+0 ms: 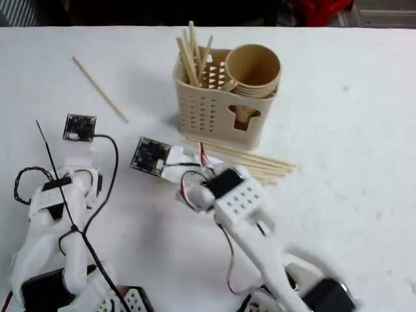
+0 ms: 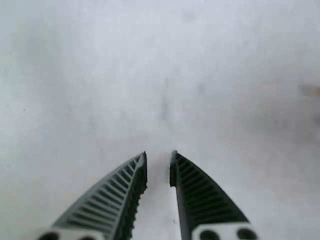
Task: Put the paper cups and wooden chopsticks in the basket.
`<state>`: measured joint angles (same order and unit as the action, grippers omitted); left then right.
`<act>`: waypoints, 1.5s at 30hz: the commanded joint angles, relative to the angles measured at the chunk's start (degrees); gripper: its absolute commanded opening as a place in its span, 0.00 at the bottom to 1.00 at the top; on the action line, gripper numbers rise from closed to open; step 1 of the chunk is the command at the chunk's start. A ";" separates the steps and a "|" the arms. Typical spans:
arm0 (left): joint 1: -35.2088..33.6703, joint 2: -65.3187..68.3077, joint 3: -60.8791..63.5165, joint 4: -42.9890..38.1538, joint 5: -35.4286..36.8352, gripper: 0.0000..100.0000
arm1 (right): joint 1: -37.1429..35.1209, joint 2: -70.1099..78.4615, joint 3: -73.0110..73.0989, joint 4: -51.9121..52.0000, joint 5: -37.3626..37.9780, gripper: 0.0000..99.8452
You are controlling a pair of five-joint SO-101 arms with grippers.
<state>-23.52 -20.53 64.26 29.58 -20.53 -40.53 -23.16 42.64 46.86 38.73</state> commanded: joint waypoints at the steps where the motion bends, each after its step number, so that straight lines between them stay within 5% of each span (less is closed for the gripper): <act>1: 1.36 -1.36 -0.09 -1.23 -0.70 0.10 | 0.84 -17.01 -5.36 0.22 -7.21 0.02; 9: 1.36 -1.36 -0.09 -1.23 -0.70 0.10 | 6.11 -19.30 -33.49 -1.10 -20.84 0.02; 23: 1.36 -1.36 -0.09 -1.23 -0.70 0.10 | 10.86 5.58 -46.95 -30.81 -21.71 0.02; 30: 1.36 -1.36 -0.09 -1.23 -0.70 0.10 | 12.53 9.89 -46.95 -32.31 -21.89 0.03; 35: 1.36 -1.36 -0.09 -1.23 -0.70 0.10 | 14.64 10.24 -46.68 -32.13 -25.85 0.14; 45: 1.36 -1.36 -0.09 -1.23 -0.70 0.10 | 15.08 8.31 -46.59 -19.47 -27.78 0.05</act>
<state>-23.52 -20.53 64.26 29.58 -20.53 -25.76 -12.62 -1.23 20.31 11.56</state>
